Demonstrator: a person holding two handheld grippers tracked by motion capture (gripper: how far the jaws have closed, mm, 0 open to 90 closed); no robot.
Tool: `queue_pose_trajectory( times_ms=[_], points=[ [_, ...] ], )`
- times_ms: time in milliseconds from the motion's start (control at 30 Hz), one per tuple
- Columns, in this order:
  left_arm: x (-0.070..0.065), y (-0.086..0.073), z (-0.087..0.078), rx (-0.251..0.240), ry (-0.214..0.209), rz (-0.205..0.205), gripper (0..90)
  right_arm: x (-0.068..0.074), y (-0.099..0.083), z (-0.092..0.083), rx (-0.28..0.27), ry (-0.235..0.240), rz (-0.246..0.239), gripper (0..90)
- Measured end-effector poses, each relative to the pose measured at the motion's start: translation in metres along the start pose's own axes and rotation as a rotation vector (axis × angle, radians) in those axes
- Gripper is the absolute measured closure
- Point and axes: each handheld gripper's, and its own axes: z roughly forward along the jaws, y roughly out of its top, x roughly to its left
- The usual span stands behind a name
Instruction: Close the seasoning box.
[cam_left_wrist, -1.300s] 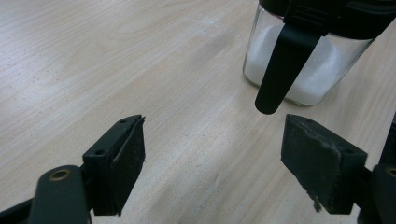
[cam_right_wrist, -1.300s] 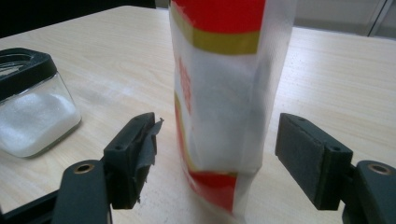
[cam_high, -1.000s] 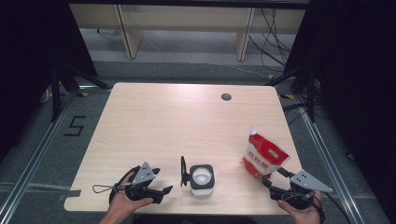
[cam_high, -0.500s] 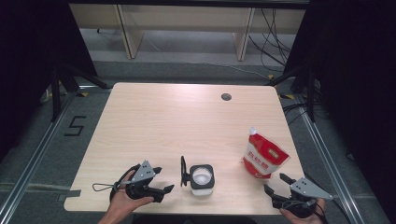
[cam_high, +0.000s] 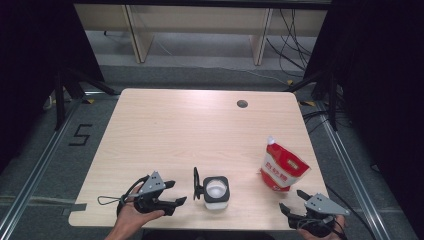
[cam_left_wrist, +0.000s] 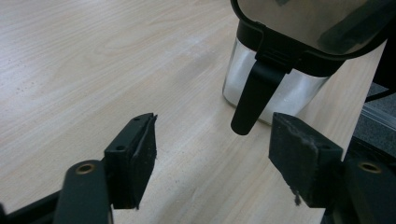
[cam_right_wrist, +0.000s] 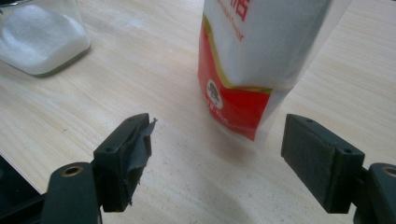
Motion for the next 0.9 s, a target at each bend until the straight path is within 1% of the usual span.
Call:
queue_pose_trajectory(
  times_ms=[33,67,100,133,167,200,233,267,300,333,367,400,433,467,500,533,567,600,633,667,700,733,767,800,833,867,900],
  points=[
    [-0.001,0.001,-0.001,0.007,-0.003,0.006,36.1,0.000,0.000,0.000,-0.001,0.009,0.003,25.1],
    [-0.001,0.000,-0.001,0.013,-0.003,0.025,39.9,0.001,0.000,0.000,0.004,0.007,0.006,25.0],
    [-0.001,0.001,-0.002,0.017,0.000,0.040,43.1,0.004,0.000,-0.002,0.017,-0.002,0.042,25.0],
    [-0.002,0.001,-0.001,0.005,-0.003,0.056,48.0,0.001,0.001,0.000,-0.010,-0.001,-0.009,25.0],
    [-0.002,0.001,-0.002,0.012,-0.003,0.056,53.6,0.003,0.001,0.000,0.009,0.007,0.004,25.0],
    [-0.001,0.003,-0.003,0.014,0.006,0.082,57.8,0.003,0.001,0.001,0.011,0.007,-0.016,25.0],
    [-0.002,0.003,-0.003,-0.005,0.004,0.066,62.3,0.005,0.000,0.001,0.025,0.006,0.021,24.9],
    [-0.003,0.004,-0.004,-0.013,-0.005,0.065,69.9,0.002,0.000,0.002,0.005,0.002,-0.024,25.0],
    [-0.003,0.004,-0.004,-0.013,-0.005,0.065,74.5,0.002,0.000,0.002,0.005,0.002,-0.024,25.0],
    [-0.003,0.005,-0.006,-0.008,-0.005,0.085,74.5,0.002,0.001,0.001,0.014,0.009,-0.021,25.0],
    [-0.003,0.006,-0.008,-0.011,-0.002,0.096,78.6,0.002,0.002,0.001,0.014,0.012,-0.025,25.1],
    [-0.003,0.007,-0.009,-0.026,-0.013,0.095,82.7,0.004,0.002,0.000,0.013,0.009,-0.001,25.1],
    [-0.003,0.008,-0.012,-0.025,-0.012,0.095,85.8,0.005,0.003,-0.001,0.016,0.001,-0.011,25.1],
    [-0.004,0.009,-0.013,-0.034,-0.011,0.084,88.4,0.006,0.003,-0.001,0.017,0.000,-0.005,25.2],
    [-0.005,0.010,-0.014,-0.038,-0.008,0.097,89.0,0.006,0.004,0.000,0.012,0.001,-0.015,25.2],
    [-0.006,0.012,-0.015,-0.042,-0.008,0.095,89.1,0.007,0.004,0.000,0.015,-0.001,-0.015,25.2],
    [-0.006,0.014,-0.016,-0.046,-0.010,0.117,89.2,0.006,0.004,0.001,0.007,-0.006,-0.028,25.2],
    [-0.008,0.016,-0.017,-0.045,-0.007,0.108,89.3,0.005,0.004,0.001,0.000,-0.012,-0.037,25.2],
    [-0.010,0.018,-0.018,-0.051,-0.013,0.114,89.3,0.007,0.004,0.000,0.016,-0.002,-0.008,25.2],
    [-0.012,0.021,-0.018,-0.051,-0.023,0.116,89.3,0.006,0.003,0.001,0.009,0.007,-0.003,25.2],
    [-0.014,0.023,-0.017,-0.052,-0.024,0.120,89.3,0.006,0.003,0.001,0.009,0.007,-0.003,25.2],
    [-0.015,0.025,-0.016,-0.051,-0.029,0.133,89.3,0.008,0.003,0.000,0.019,-0.009,0.014,25.2],
    [-0.017,0.026,-0.015,-0.052,-0.032,0.137,89.3,0.005,0.003,0.000,0.003,-0.018,-0.016,25.2],
    [-0.018,0.028,-0.015,-0.054,-0.037,0.136,89.3,0.006,0.003,0.000,0.005,-0.011,-0.010,25.3],
    [-0.018,0.030,-0.014,-0.047,-0.043,0.155,89.3,0.005,0.003,0.001,0.009,-0.004,-0.010,25.3],
    [-0.021,0.032,-0.014,-0.054,-0.039,0.140,89.3,0.006,0.003,0.001,0.015,0.001,0.000,25.3],
    [-0.020,0.034,-0.014,-0.053,-0.045,0.164,89.3,0.006,0.003,0.001,0.016,0.004,-0.002,25.3]
  ],
)
